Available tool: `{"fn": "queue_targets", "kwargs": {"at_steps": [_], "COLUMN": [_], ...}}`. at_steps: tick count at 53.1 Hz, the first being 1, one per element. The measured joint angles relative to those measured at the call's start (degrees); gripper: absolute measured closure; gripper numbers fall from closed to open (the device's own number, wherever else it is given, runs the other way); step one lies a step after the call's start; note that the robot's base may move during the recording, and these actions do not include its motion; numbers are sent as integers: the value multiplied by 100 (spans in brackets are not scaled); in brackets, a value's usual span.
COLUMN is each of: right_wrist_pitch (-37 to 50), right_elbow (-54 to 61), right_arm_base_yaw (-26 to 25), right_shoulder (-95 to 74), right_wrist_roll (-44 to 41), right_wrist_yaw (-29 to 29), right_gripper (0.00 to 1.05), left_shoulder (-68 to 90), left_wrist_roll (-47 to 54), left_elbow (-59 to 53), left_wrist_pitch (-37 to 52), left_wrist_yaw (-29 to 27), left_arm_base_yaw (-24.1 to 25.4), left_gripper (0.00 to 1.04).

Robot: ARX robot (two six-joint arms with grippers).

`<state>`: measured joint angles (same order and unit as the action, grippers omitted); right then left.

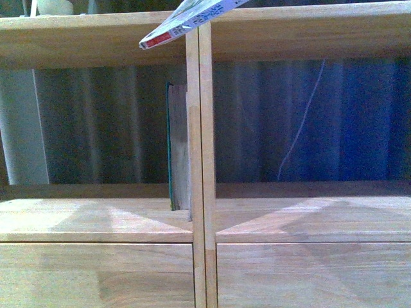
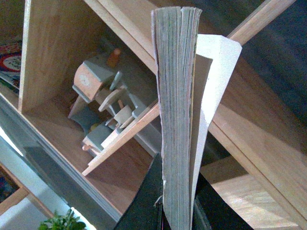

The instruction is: Organize books on shelf

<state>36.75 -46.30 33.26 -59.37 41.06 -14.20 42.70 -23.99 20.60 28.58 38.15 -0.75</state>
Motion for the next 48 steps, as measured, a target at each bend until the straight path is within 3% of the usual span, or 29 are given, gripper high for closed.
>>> {"fn": "queue_targets", "kwargs": {"at_steps": [12,23,33,48], "right_wrist_pitch": [136,166,219,133], "right_elbow": [0,-4,-48,-197], "right_arm_base_yaw": [291,411,529,756], "right_shoulder": [-136,-240,-295,-317], "right_wrist_roll": [-15,7,122,186], "right_wrist_yaw": [31,20,39,181], "right_gripper": [97,97,97,97], "left_shoulder": [938,1521,1974,2424], "left_wrist_roll": [-2026,-3748,-4284,-4592], "left_elbow": [647,946,1147,1480], "left_wrist_pitch": [1329,2164,2439,2887], "left_wrist_yaw": [269,-317,-837,-1259], "left_arm_base_yaw": [13,-413,-1069,-1239], "left_gripper": [7,7,7,7]}}
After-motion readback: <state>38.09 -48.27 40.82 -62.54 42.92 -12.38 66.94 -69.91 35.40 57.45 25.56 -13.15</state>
